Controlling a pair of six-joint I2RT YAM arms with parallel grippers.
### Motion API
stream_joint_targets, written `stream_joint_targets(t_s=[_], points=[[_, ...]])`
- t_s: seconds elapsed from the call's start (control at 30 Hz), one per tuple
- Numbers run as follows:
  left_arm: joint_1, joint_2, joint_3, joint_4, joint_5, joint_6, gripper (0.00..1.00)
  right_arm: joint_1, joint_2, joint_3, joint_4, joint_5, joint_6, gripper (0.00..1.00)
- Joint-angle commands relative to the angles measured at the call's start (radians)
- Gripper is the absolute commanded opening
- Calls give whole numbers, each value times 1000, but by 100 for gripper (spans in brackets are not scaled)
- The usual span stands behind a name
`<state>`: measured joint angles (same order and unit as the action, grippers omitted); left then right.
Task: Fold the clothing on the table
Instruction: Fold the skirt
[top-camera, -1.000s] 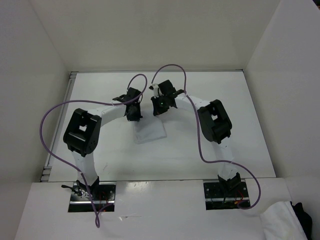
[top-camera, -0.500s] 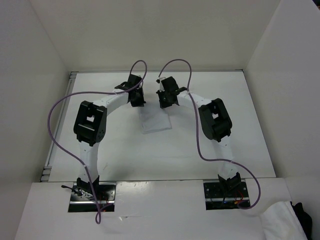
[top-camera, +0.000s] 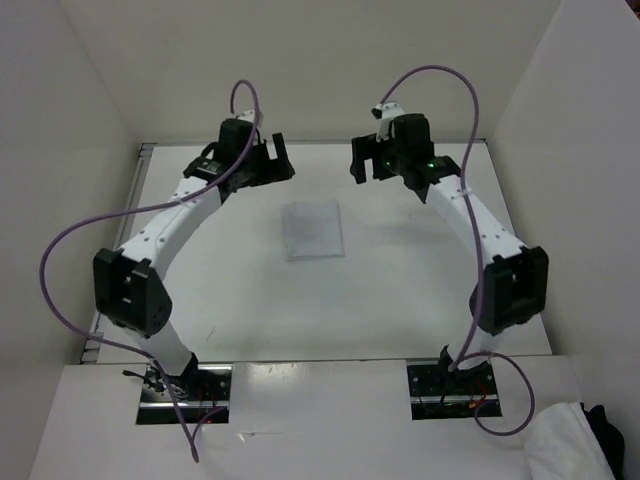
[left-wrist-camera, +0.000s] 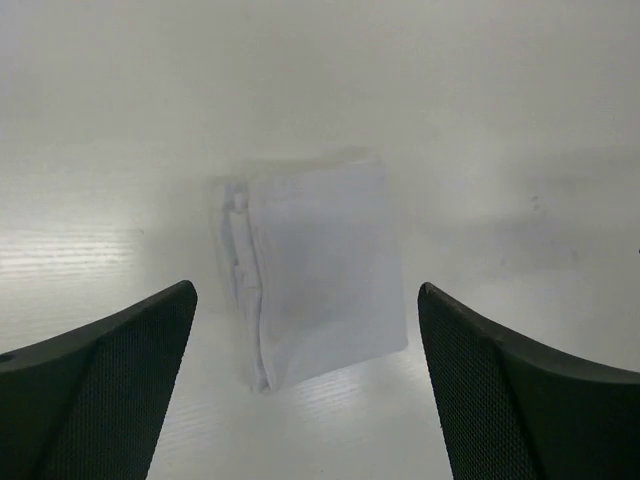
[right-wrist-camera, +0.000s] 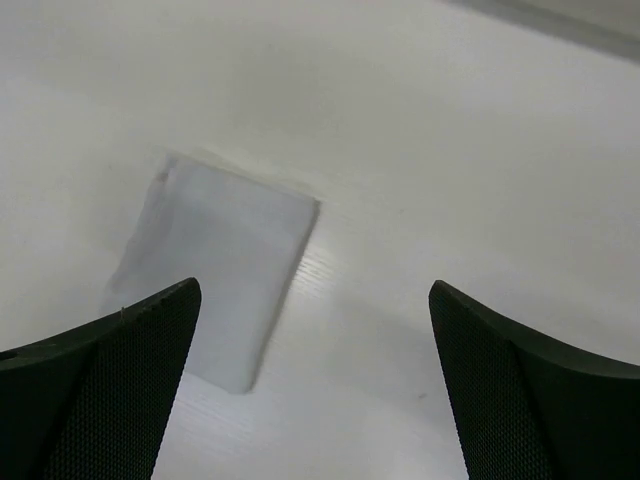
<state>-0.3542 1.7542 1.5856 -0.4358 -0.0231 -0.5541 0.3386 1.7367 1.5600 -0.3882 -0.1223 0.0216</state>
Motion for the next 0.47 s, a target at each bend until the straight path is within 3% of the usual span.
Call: stream_joint_targets(t_s=[0.0,0.13,0.27,0.43], points=[[-23,-160,2,-85,20,48,99,14,-124,-131,-158,4,-109,99],[-23,-307,-87,-147,-47,80,99,5,-415,-344,-94,78,-109,99],[-23,-461,-159,-225,-90,106,99,-4,-610,-382,-129,67,-59,99],[-23,-591,-245,-244,-153,141,99,-39,-680,-393,-219,38,-69,99]])
